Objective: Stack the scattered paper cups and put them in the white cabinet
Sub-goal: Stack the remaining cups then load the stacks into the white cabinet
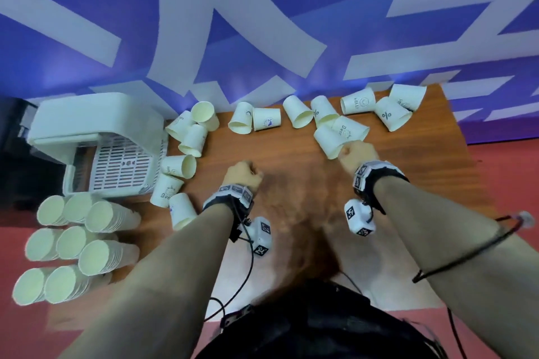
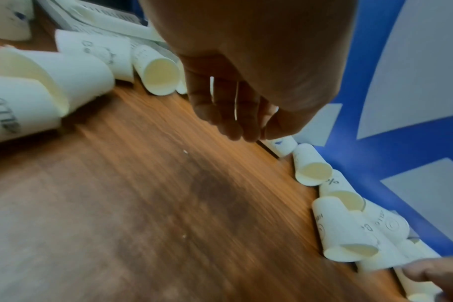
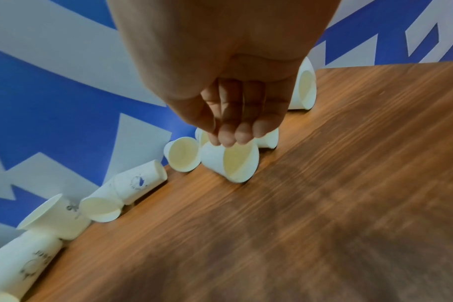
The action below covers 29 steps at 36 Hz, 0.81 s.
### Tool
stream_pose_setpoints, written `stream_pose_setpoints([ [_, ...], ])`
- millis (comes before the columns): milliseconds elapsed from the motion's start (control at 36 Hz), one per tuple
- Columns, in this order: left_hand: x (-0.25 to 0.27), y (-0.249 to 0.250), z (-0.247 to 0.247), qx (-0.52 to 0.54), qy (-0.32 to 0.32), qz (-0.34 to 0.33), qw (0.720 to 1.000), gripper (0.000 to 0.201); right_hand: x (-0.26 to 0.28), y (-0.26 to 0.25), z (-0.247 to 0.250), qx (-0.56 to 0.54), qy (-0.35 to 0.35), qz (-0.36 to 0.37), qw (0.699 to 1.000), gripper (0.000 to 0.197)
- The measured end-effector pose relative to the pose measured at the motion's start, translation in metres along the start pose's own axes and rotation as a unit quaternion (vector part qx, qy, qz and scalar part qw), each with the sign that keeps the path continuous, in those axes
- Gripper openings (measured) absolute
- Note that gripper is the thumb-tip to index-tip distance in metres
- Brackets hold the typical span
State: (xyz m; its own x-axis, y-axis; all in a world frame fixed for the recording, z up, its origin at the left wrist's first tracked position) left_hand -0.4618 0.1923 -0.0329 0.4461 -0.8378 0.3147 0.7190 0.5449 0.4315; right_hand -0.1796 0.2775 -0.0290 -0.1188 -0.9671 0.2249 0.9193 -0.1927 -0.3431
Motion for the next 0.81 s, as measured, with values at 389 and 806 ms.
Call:
stream_pose_setpoints([
  [389,-0.066,0.043,-0.029,-0.073,-0.018,-0.019,0.997,0.010,-0.059,0.004,-0.033,-0.011,-0.052,0.022,0.998,0.045],
  [806,-0.119,0.049,-0.038,-0.070,0.009,-0.021,0.997,0.024,-0.072,-0.004,-0.051,-0.024,-0.028,0.035,0.999,0.042],
])
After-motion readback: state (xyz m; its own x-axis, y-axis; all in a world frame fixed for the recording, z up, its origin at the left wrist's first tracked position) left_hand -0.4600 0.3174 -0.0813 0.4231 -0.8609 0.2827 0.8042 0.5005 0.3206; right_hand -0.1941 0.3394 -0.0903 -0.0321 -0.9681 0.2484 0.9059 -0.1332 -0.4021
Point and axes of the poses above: each hand's wrist, its own x-axis away from the middle knuckle, its own z-axis out of the back of the hand, y = z × x, the point moved 8 cm from there along -x, towards the middle knuckle, and after that the axes turned 14 degrees about y, right-handed, at the moved point
